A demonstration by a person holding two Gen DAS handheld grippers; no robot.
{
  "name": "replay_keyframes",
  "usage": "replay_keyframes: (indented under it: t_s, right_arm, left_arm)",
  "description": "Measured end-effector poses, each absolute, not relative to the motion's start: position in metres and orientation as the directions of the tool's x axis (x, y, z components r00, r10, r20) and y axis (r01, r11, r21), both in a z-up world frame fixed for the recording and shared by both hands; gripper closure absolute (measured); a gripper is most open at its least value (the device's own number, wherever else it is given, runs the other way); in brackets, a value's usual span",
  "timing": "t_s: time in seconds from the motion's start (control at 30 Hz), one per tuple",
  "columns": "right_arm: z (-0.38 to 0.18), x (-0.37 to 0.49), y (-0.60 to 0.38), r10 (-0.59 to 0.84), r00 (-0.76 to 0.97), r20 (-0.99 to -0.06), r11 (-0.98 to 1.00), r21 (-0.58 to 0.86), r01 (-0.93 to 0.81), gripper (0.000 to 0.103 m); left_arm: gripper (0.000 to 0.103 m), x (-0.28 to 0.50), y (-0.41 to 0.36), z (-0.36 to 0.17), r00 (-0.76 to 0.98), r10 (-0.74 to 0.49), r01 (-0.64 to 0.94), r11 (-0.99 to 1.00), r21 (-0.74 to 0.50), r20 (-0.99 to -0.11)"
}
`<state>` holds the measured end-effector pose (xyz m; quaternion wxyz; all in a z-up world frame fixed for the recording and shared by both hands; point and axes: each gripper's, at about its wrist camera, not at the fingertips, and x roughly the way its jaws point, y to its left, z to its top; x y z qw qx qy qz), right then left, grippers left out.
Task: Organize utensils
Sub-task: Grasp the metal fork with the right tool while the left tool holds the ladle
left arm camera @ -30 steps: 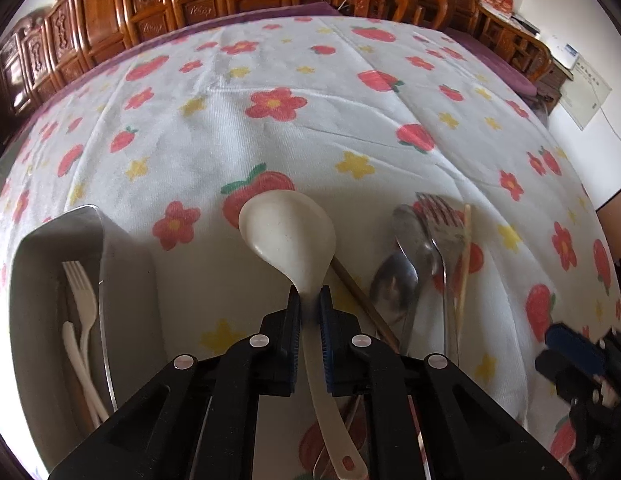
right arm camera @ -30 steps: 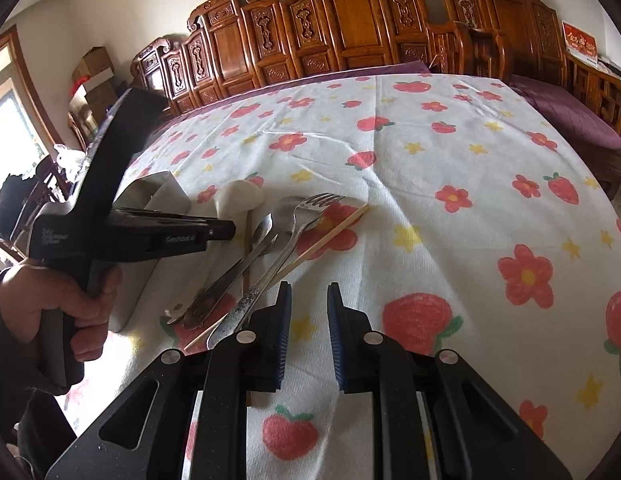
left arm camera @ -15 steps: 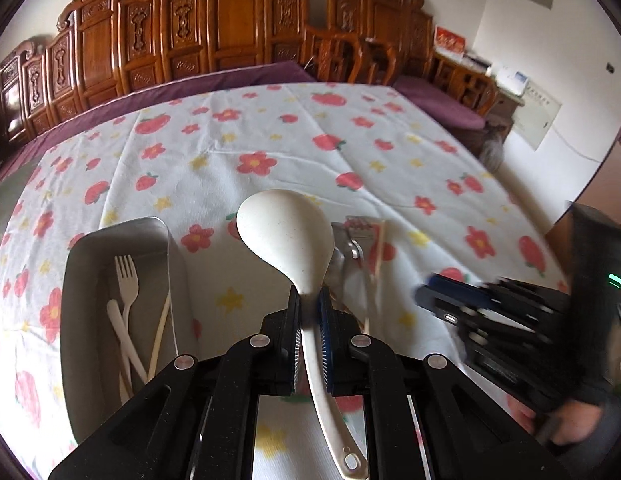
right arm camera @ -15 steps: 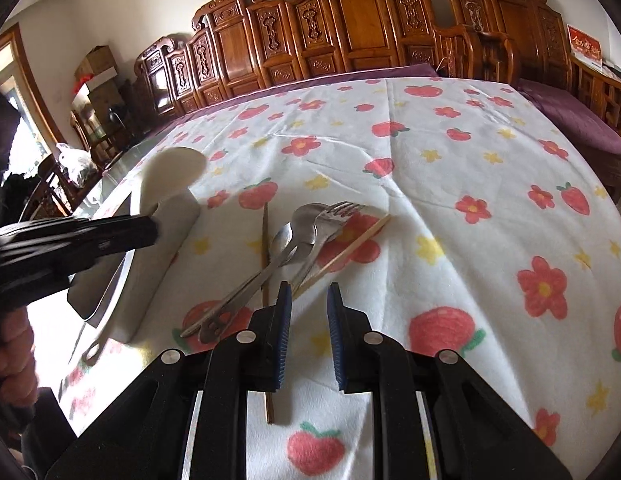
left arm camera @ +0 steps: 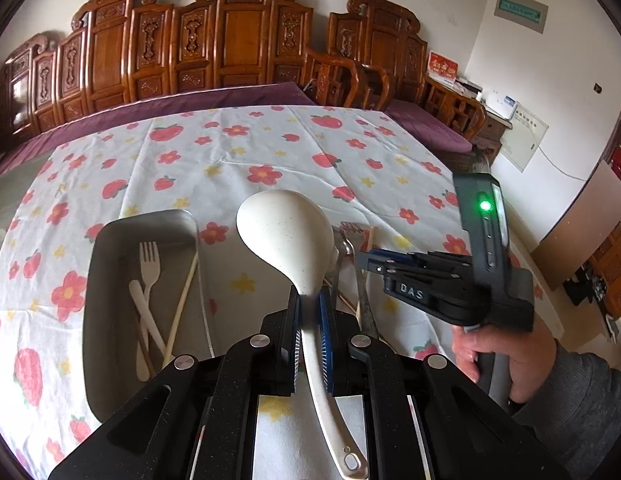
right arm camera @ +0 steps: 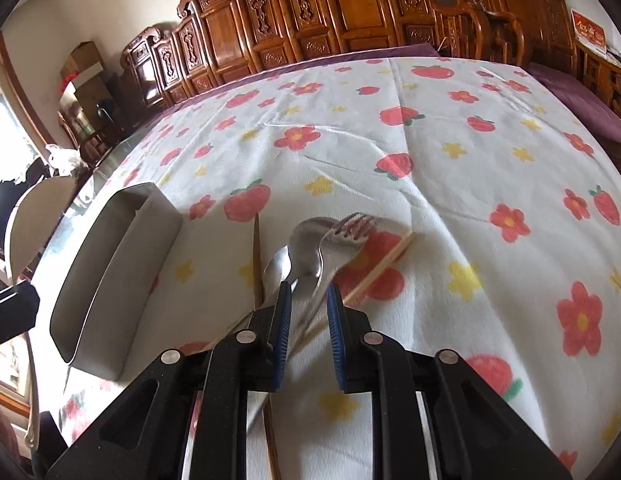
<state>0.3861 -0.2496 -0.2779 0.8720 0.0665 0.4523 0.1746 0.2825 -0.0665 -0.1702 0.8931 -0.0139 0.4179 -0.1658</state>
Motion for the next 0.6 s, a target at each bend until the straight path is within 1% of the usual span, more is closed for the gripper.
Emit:
replay_keyframes:
  t_s: [0.13,0.37,0.6]
  right_arm:
    - [-0.281,0.393,-0.243,0.365,0.516,-0.775,0.930,0.275,-0.244,0.083]
    - [-0.280,0.400,-0.226,0.284,0.504,-0.816,0.953,0.183,-0.241,0.083]
    - [-0.278,0.401,-0.228,0.241,0.512,-0.825,0.967,0.156,-0.203,0.083]
  left_arm:
    - [0.095,0.280,-0.062,-0.168,0.604,-0.305,0.277,0.947,-0.165,-0.737]
    - [0.095,0.275,-0.057,-0.163,0.611,-0.315,0.274,0.945,-0.179,-0.726]
    - [0.095,0.270,-0.049,-0.157,0.622,-0.323,0.270,0.944,-0.191,-0.713]
